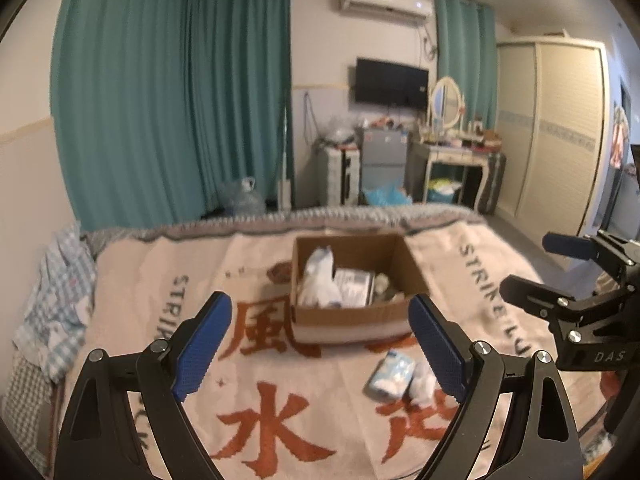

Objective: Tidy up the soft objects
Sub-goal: 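Grasp the blue tissue pack with the left gripper while the right grasps the white plastic bag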

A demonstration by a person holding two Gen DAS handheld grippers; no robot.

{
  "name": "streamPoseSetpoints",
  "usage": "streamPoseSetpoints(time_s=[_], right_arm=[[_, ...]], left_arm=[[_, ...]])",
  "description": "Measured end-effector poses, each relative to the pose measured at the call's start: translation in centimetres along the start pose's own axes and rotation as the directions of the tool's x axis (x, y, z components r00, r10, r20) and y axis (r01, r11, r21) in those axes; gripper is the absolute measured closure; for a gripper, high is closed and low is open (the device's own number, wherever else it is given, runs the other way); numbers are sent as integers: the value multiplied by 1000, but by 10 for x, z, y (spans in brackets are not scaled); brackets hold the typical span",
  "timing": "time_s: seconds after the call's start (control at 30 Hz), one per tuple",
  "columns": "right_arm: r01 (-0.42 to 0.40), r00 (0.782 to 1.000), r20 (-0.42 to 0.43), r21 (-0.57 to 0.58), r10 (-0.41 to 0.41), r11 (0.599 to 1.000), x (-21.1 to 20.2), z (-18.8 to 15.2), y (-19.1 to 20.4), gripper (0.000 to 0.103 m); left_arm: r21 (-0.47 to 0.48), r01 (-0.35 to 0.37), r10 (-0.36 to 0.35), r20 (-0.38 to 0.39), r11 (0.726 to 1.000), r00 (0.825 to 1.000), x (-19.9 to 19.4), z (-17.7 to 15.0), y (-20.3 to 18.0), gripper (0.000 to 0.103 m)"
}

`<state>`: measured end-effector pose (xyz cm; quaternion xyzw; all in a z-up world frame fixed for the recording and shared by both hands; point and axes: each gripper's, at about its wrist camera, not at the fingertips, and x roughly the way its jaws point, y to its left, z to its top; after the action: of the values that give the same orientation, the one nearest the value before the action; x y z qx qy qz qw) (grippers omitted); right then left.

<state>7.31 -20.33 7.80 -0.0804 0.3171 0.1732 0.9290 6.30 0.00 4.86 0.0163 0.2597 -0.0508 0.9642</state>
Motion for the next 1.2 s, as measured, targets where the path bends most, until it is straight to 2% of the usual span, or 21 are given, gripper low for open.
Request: streamPoseSetpoints(time_s=[0.23,0.37,0.53,0.6,0.73,0.8,0.87,0.97,1.03,1.2], right_arm=[[-37,988,-151,1,36,999,75,-52,-19,12],[-87,959,-270,-4,83,996,121,-91,-25,20],[-125,933,-345,-46,101,991,160,-125,-20,26],[-136,922,-374,-78,97,988,174,-136,-14,33],[-209,886,-426,-18,182,978,196,-154,-15,48],[-251,871,-434,11,230,968,200,-159,-17,67],[-264,871,-421,29,252,964,199,-156,-22,71],[-227,905,-360,46,228,973,188,-143,-42,71],[-205,917,-335,69,216,976,185,-136,-56,71],[-160,927,-320,137,196,978,184,-133,-85,71]], left_arm=[[-4,-14,13,-115,1000,993,53,-49,-9,12],[-25,0,-5,-184,1000,983,82,-72,-17,12],[-18,-9,4,-246,1000,969,111,-92,-25,12],[-28,-9,1,-270,1000,963,121,-97,-25,12],[-23,-9,2,-295,1000,956,136,-105,-28,12],[-15,-7,2,-306,1000,952,143,-109,-30,12],[7,-17,18,-316,1000,949,149,-112,-35,12],[12,32,-27,-335,999,942,157,-118,-45,12],[16,67,-57,-352,998,934,163,-121,-55,12],[10,125,-111,-386,992,916,182,-126,-72,14]])
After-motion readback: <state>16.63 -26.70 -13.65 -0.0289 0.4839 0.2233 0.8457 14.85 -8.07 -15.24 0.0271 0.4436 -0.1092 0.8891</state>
